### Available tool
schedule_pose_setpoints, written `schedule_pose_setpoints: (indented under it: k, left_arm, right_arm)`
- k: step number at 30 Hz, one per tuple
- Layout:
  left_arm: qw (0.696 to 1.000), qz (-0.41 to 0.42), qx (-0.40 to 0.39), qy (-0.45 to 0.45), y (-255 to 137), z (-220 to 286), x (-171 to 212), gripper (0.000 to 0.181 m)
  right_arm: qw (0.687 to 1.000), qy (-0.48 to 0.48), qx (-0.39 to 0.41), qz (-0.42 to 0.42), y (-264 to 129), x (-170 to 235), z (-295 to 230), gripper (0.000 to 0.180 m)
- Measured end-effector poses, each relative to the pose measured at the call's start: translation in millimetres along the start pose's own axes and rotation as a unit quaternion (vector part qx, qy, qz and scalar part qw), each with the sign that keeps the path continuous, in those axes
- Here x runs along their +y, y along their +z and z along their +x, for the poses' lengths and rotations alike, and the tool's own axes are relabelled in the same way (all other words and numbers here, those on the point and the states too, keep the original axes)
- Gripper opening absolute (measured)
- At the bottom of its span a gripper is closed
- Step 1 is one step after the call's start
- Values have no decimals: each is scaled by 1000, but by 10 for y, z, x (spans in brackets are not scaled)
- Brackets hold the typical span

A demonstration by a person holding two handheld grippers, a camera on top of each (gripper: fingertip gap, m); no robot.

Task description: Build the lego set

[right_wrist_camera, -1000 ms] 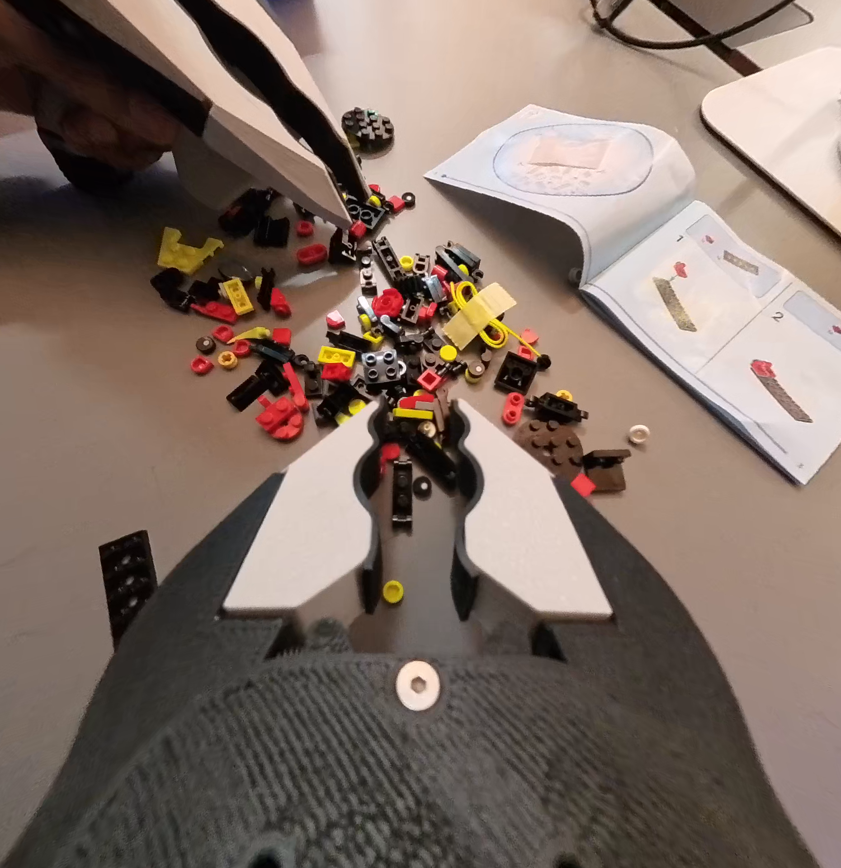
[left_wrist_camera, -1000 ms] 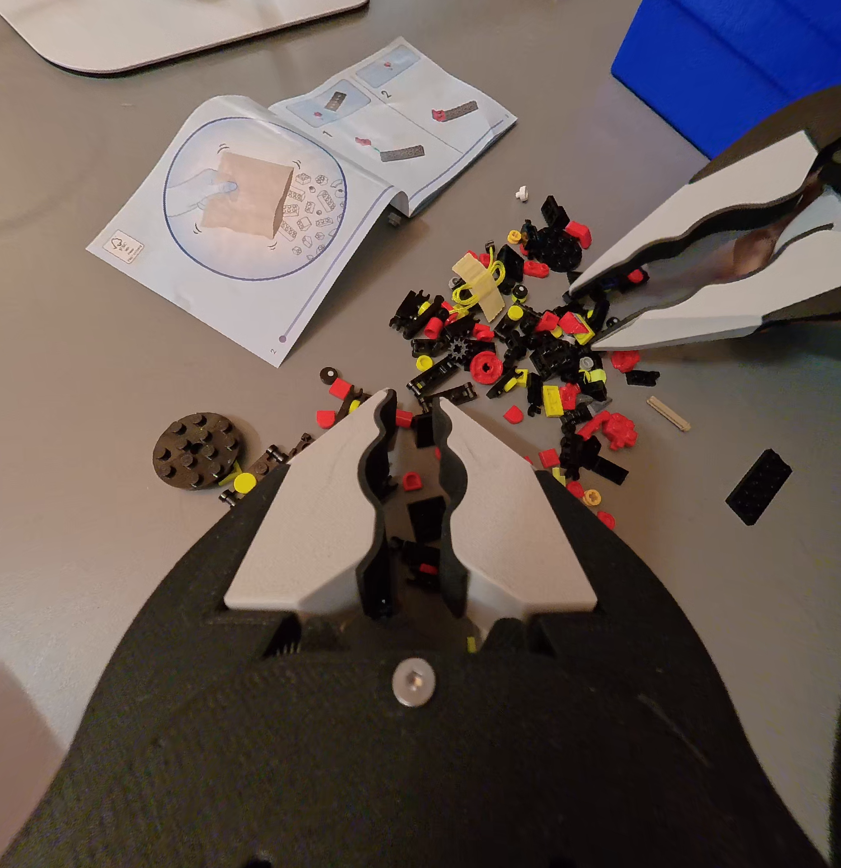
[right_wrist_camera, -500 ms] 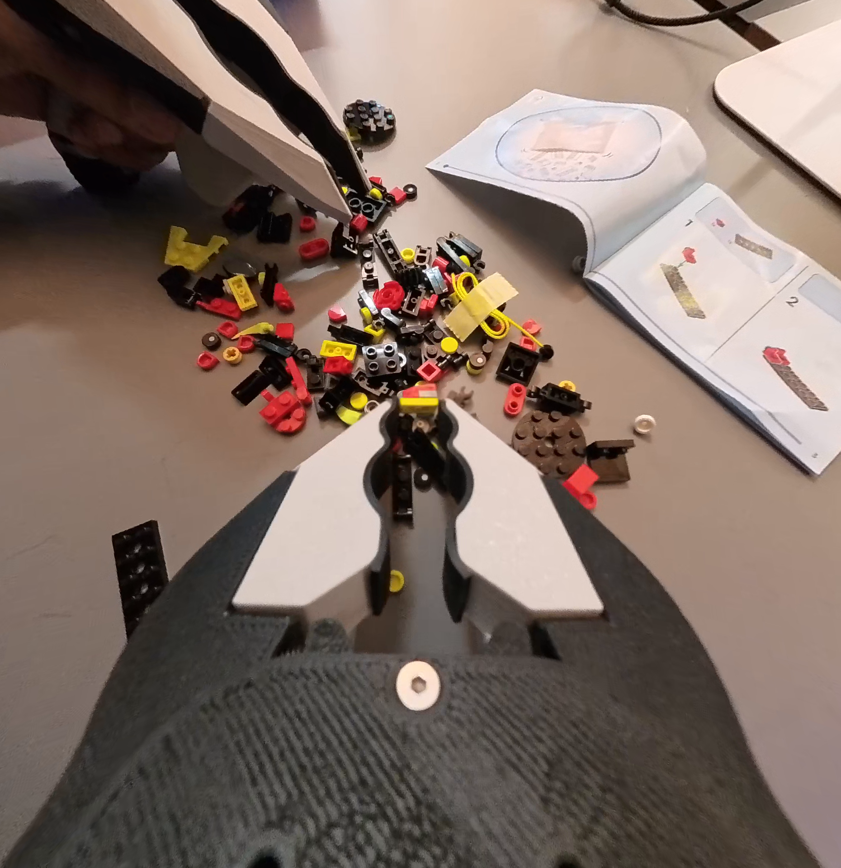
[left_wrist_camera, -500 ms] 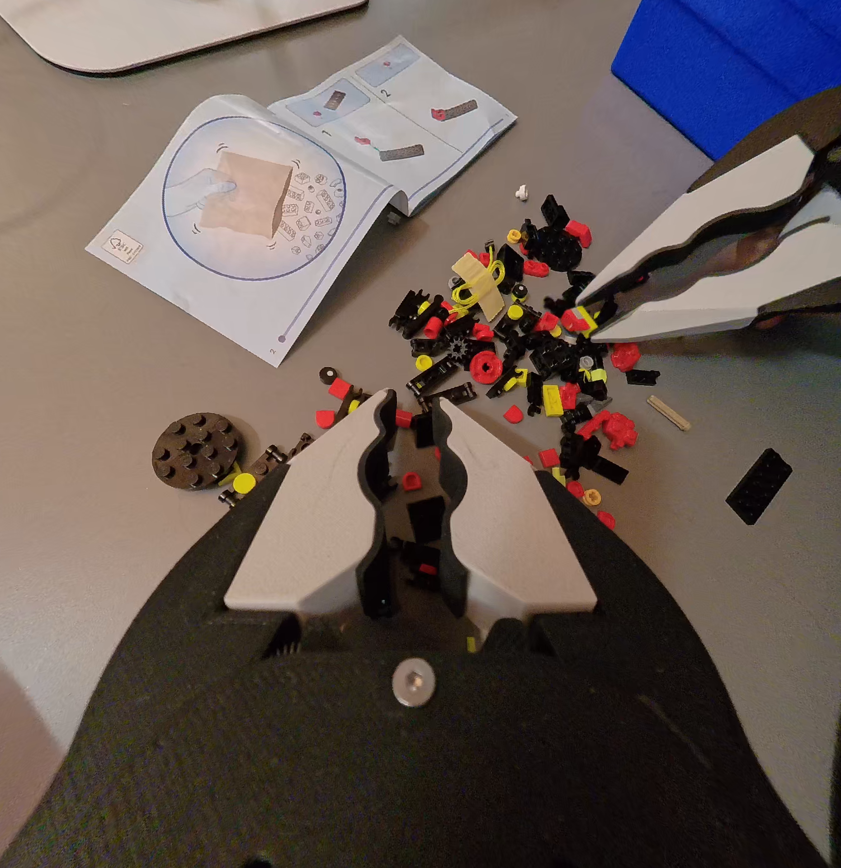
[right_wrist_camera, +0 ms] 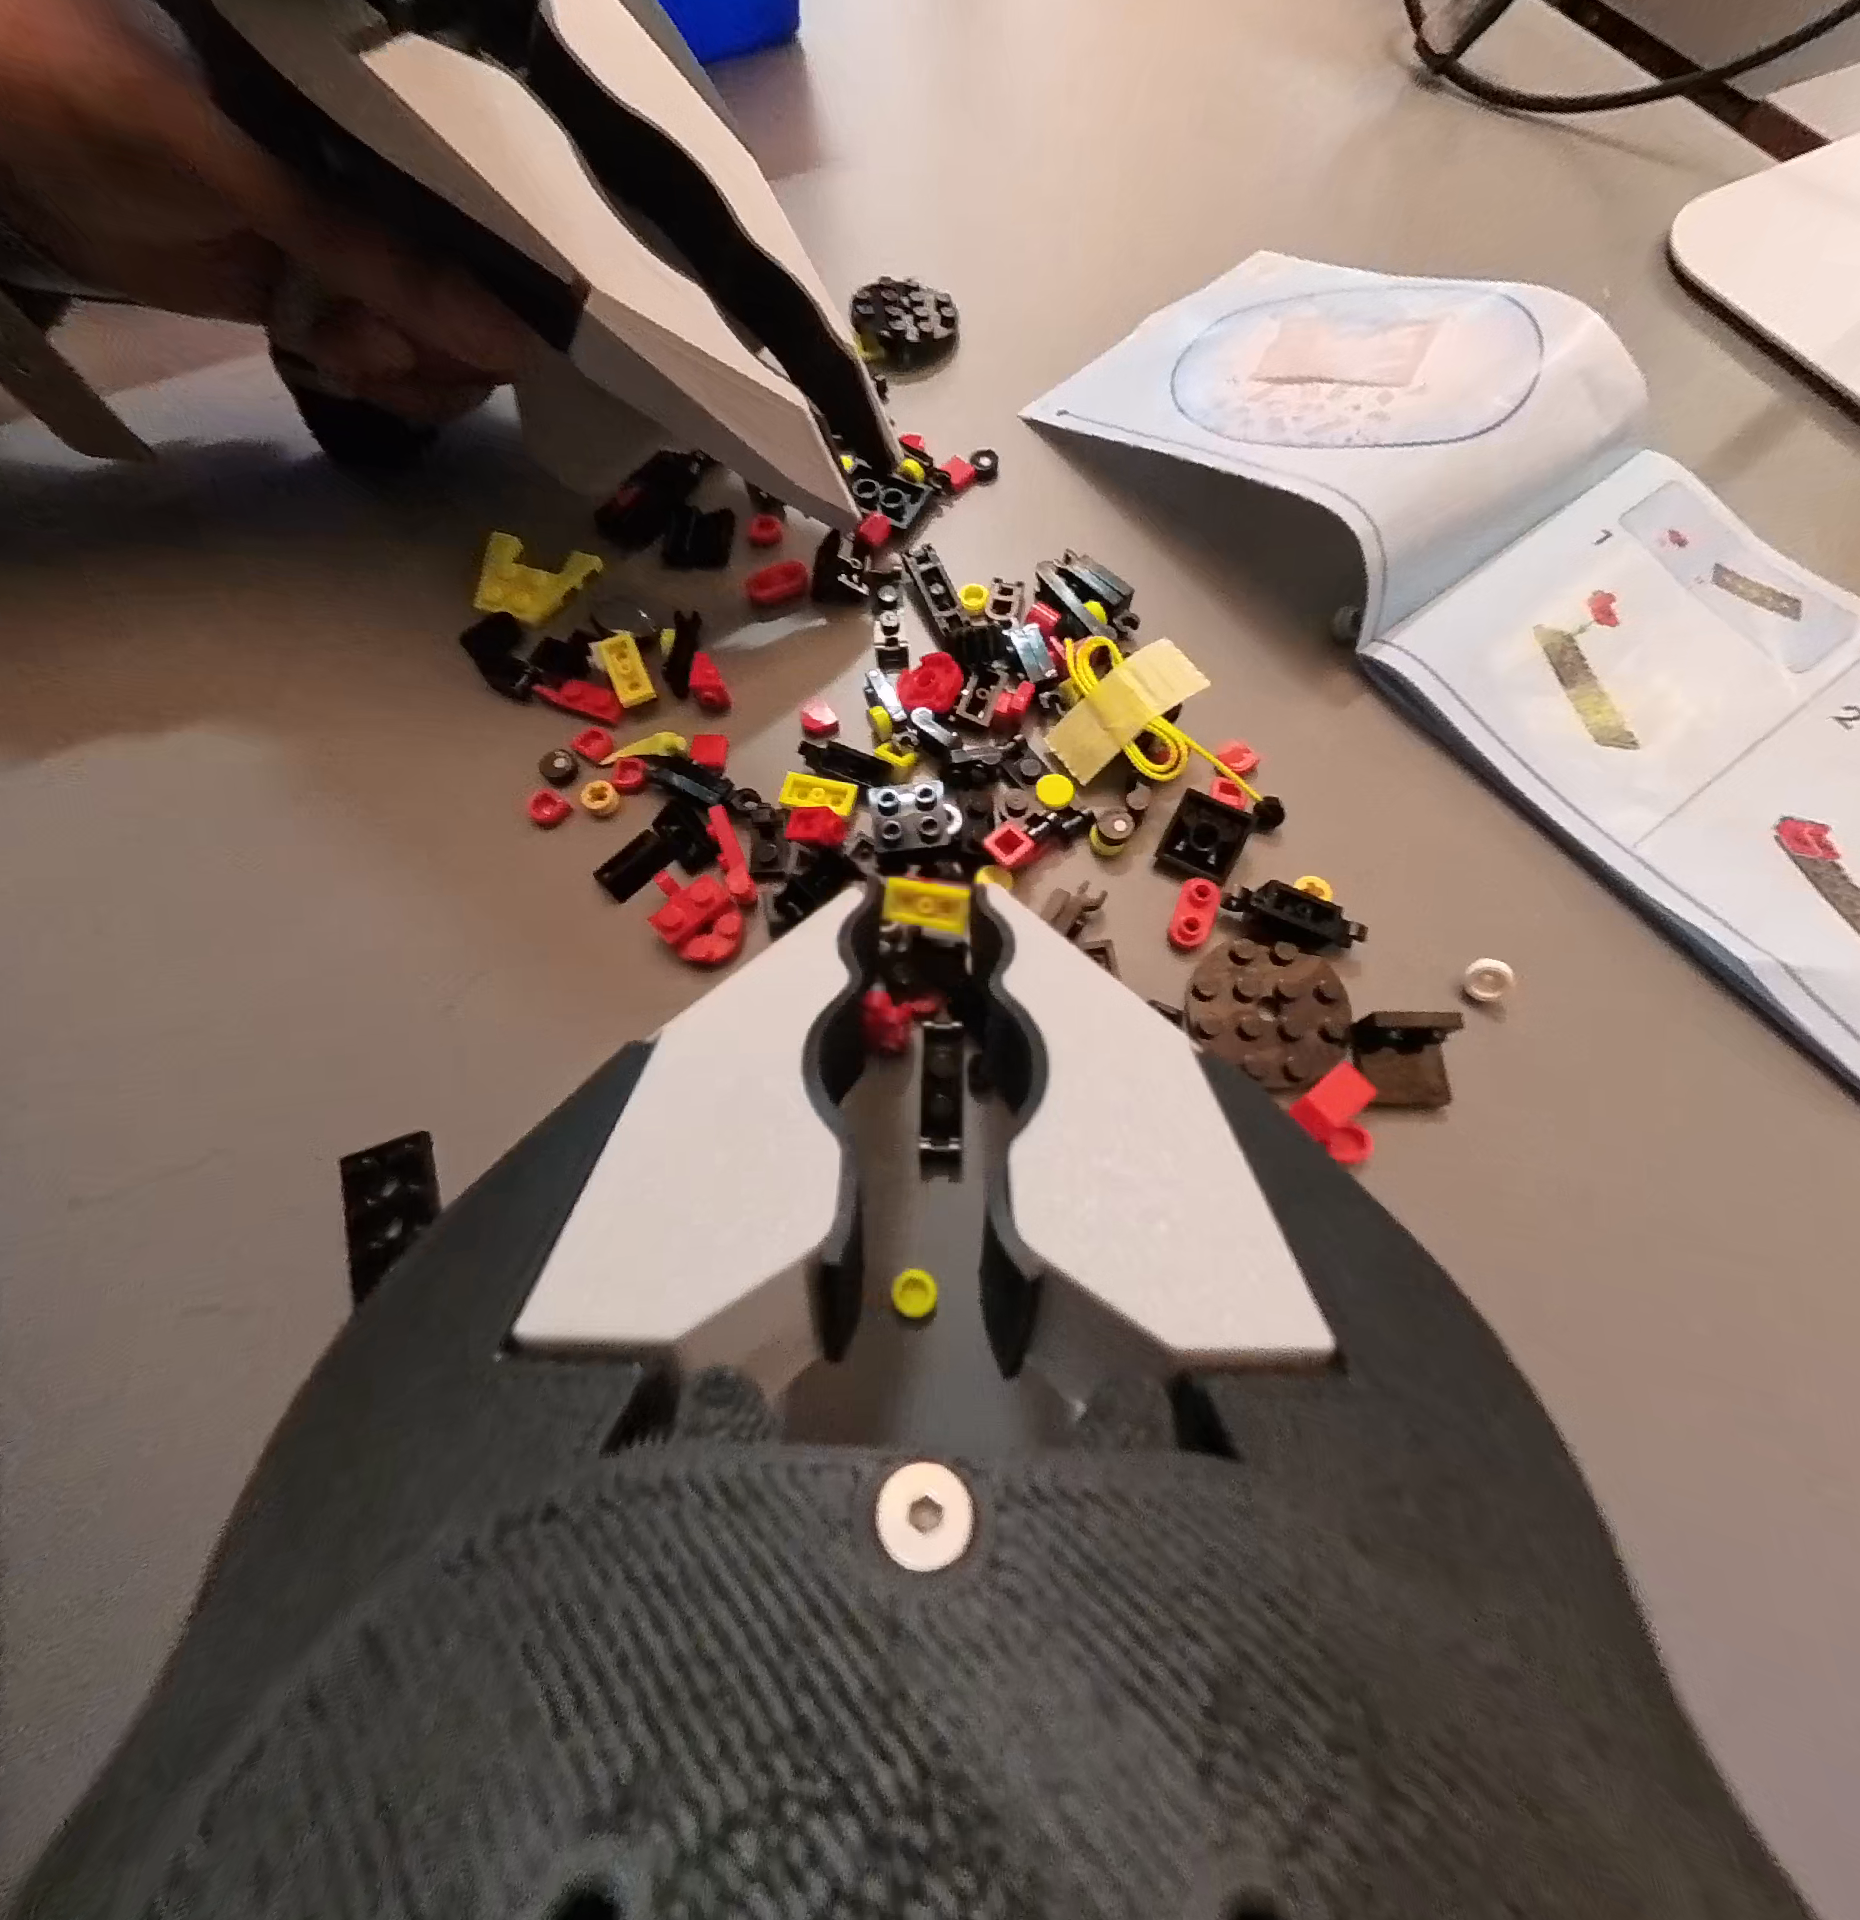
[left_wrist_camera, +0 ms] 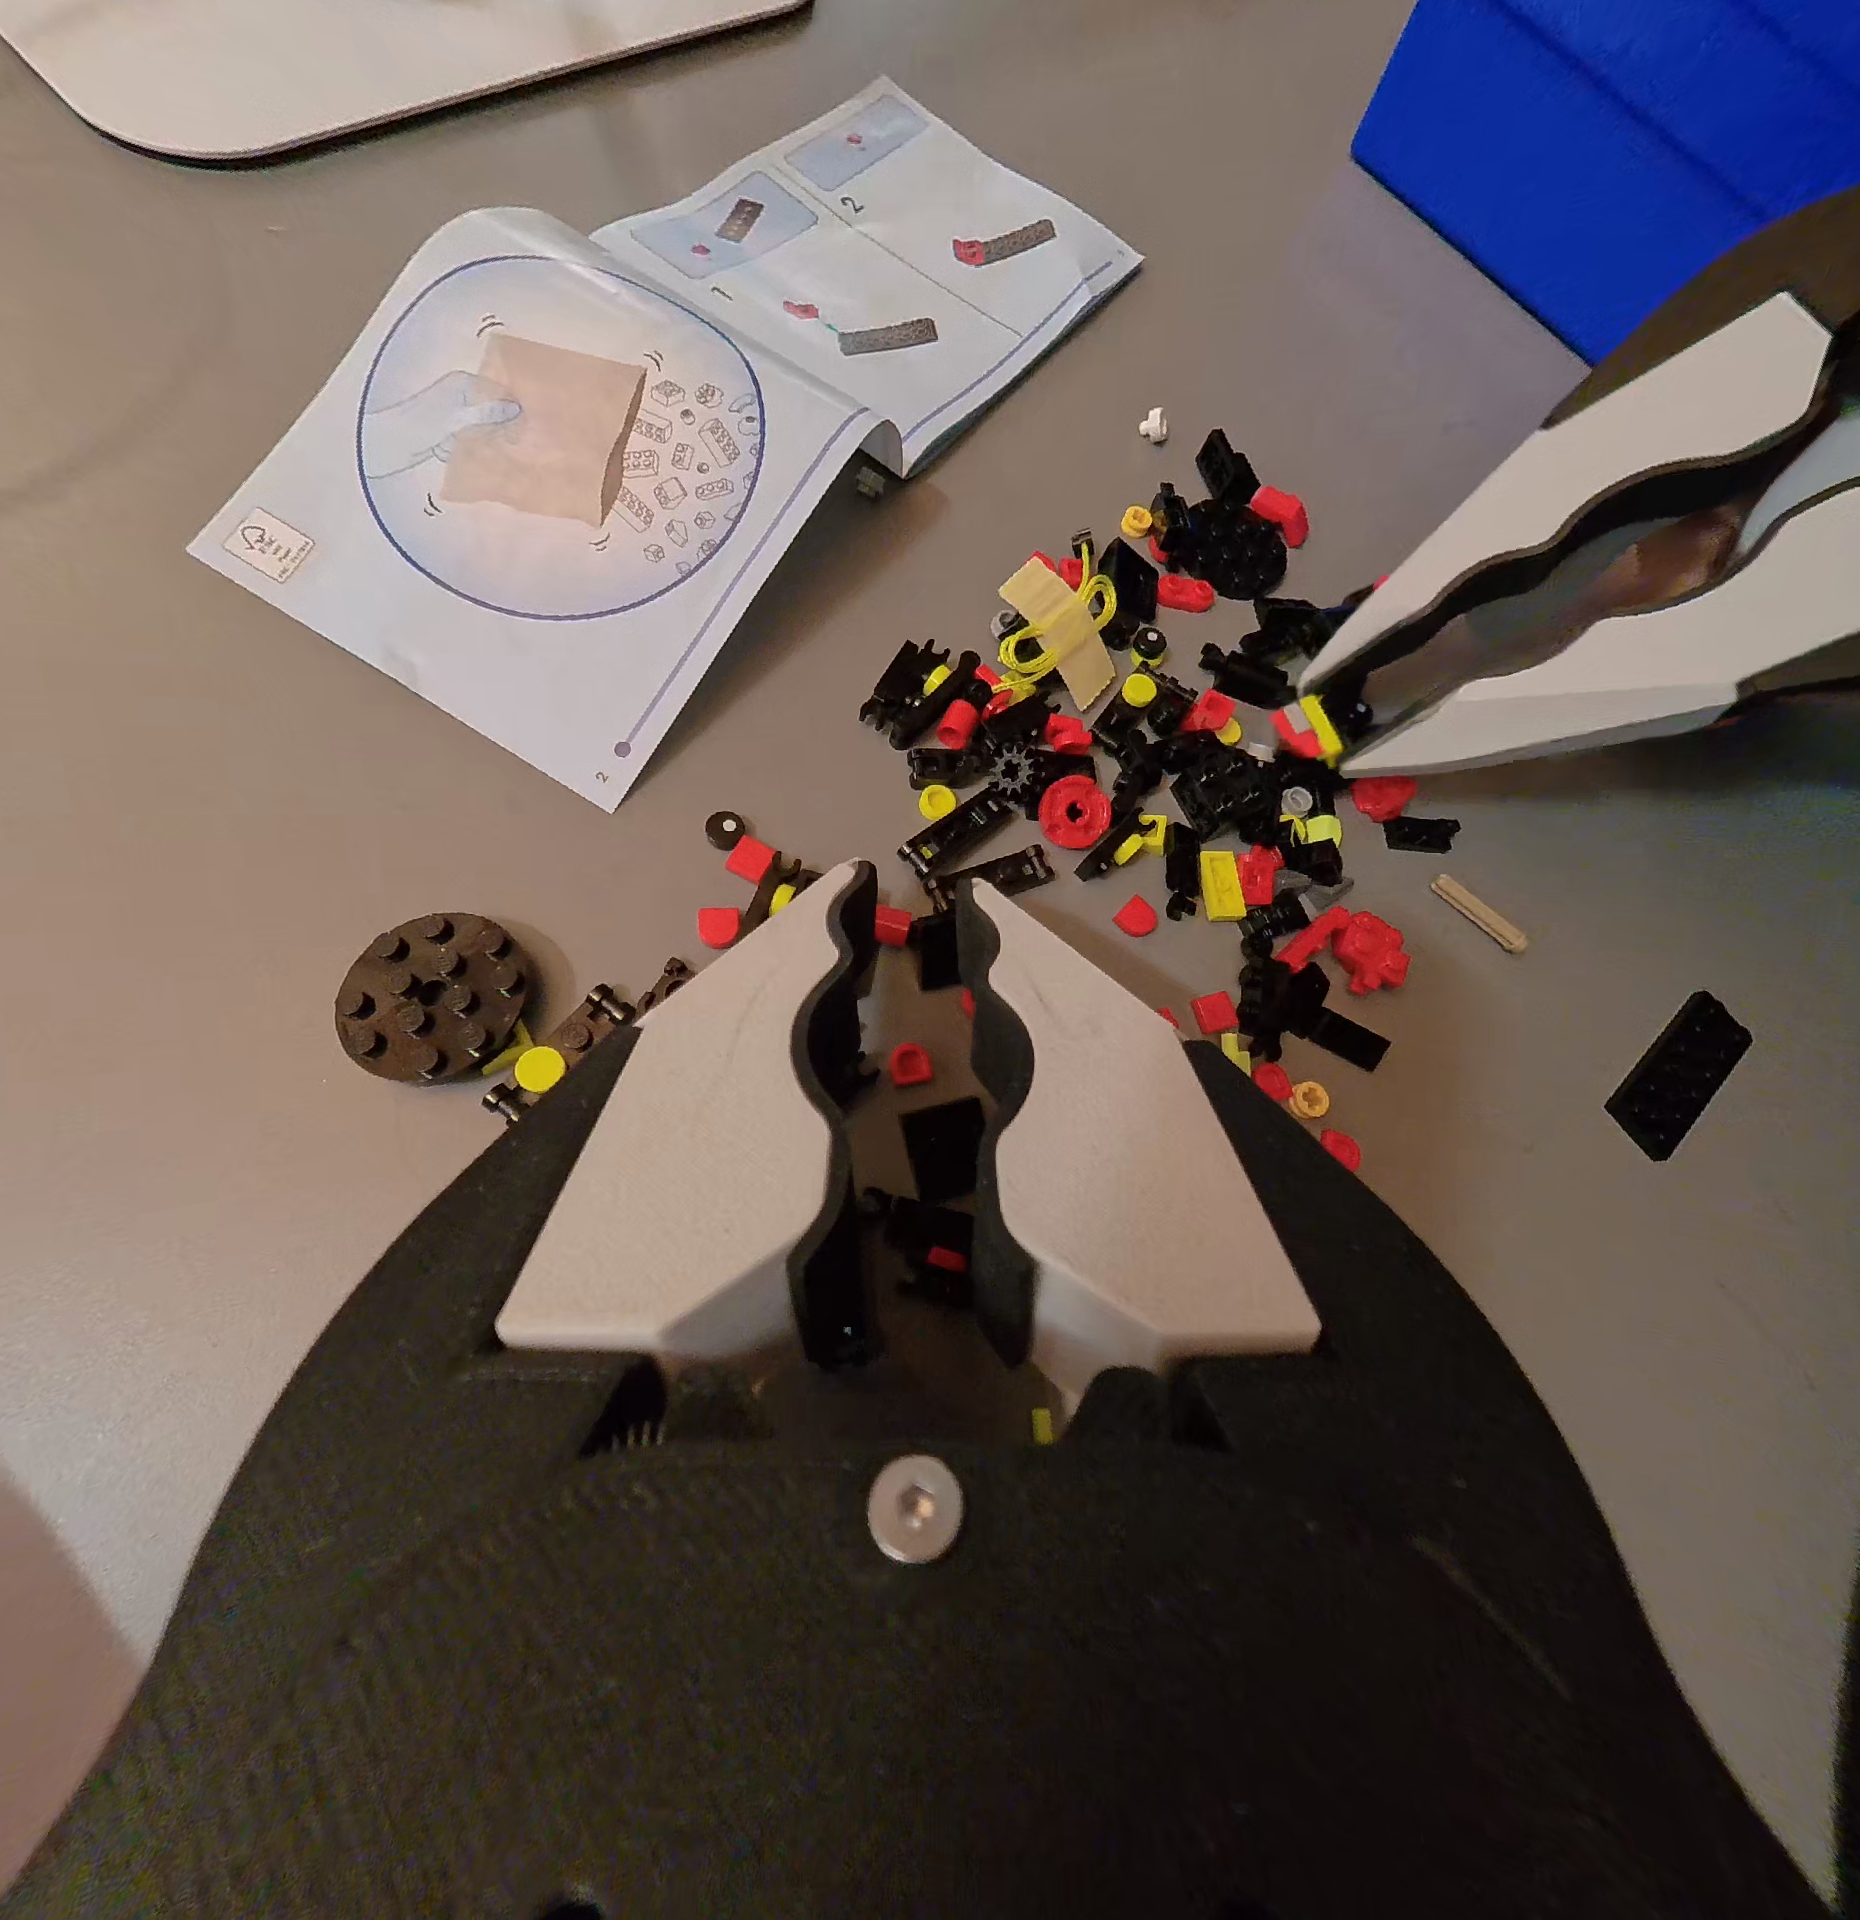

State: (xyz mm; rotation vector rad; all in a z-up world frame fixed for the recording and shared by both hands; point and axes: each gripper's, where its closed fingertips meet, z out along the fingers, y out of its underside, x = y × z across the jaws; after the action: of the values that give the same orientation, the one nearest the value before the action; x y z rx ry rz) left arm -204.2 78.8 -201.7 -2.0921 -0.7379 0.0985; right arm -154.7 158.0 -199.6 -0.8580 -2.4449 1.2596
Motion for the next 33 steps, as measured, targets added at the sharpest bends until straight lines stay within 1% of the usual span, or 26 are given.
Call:
schedule_pose_setpoints:
  k: [3,8,16,19,22,24,26,29,33]
  left_arm:
    - [1000,0,0,0,1,0,0,13]
    - [1000,-1,0,-1,3,-1,1,13]
    - [1000,-1,6,-9,5,-4,2,13]
    - [1000,4,10,-12,-5,-1,-8,13]
    - [1000,5,16,-13,-9,23,-6,13]
    - [1000,4,16,-10,-9,33,-1,13]
    - [1000,4,15,-8,-11,36,-2,13]
    - [1000,4,15,-9,-11,34,-1,13]
    - [1000,1,14,-11,-4,29,5,13]
  right_arm:
    - [1000,1,-14,7,-2,-25,-49,21]
    - [1000,-8,6,18,-4,-68,8,32]
    - [998,15,49,44,137,-308,294,32]
    - [997,5,69,24,249,-326,408,32]
    - [997,-10,81,-15,374,-235,466,31]
    - [997,-10,73,-15,389,-246,441,19]
    - [997,-17,73,-12,356,-249,436,0]
    - [998,-15,66,-5,298,-256,430,0]
    - [997,4,67,25,216,-338,473,0]
